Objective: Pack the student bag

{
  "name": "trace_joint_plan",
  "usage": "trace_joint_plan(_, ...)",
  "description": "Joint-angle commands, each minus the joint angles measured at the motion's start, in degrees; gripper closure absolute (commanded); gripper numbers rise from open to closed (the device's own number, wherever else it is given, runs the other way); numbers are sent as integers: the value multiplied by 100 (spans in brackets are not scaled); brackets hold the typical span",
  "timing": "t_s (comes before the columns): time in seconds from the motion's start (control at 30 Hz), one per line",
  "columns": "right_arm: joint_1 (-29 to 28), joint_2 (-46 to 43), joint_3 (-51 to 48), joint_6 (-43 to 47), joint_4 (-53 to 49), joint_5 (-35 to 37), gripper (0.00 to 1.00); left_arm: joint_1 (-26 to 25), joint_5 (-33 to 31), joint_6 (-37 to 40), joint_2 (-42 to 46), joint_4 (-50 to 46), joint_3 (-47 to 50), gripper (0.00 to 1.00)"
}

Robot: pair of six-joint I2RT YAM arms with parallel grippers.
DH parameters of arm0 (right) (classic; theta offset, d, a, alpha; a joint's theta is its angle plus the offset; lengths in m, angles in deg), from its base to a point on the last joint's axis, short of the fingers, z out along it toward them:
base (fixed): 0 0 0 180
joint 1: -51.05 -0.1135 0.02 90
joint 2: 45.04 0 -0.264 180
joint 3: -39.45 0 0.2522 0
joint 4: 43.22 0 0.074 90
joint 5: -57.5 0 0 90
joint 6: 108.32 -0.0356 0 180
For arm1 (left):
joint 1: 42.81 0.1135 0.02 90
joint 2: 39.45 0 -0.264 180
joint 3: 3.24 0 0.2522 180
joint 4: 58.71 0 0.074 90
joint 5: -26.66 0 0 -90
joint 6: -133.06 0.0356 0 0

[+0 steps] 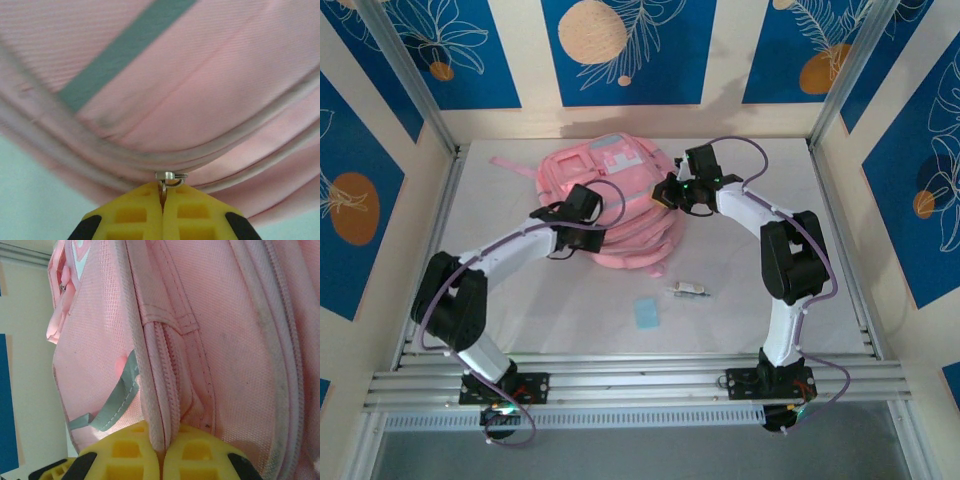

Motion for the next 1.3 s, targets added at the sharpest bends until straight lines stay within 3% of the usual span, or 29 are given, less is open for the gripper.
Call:
trace_joint_plan(0.0, 157, -114, 81, 221, 14, 92, 100, 277, -252, 28, 261, -589, 155, 100)
trace_joint_plan(0.1, 174, -109, 95, 271, 0, 92, 100, 390, -217, 140, 271, -667, 140, 100)
trace_joint_plan(0.2, 167, -93, 149, 412, -87, 73, 100, 506, -666, 337, 204, -539, 158, 100)
trace_joint_plan(0.4, 175, -133, 161, 705, -253, 144, 100, 1033, -1362, 434, 32, 744, 415, 100)
trace_joint_plan(0.53, 175, -107, 193, 897, -296, 132, 100, 1275, -1338, 664, 16, 1837, 603, 100)
trace_joint_plan(0.67, 180, -55, 332, 1154, -516, 199, 100, 1467, -783, 1211, 23, 2710, 808, 100)
trace_joint_plan(0.77, 206, -53, 400, 1299, -668, 360, 100, 1744, 548, 1290, 155, 2977, 959, 100)
trace_joint_plan(0.97, 445, 106, 759, 1516, -845, 443, 100, 1704, 2314, 1104, 541, 3270, 1396, 100)
trace_joint_plan(1.1, 639, 266, 1119, 1833, -978, 503, 100, 1396, 2687, 997, 809, 3315, 1729, 100)
trace_joint_plan(1.27, 927, 640, 1746, 2087, -1229, 652, 100, 667, 2597, 1229, 1036, 2825, 1664, 100)
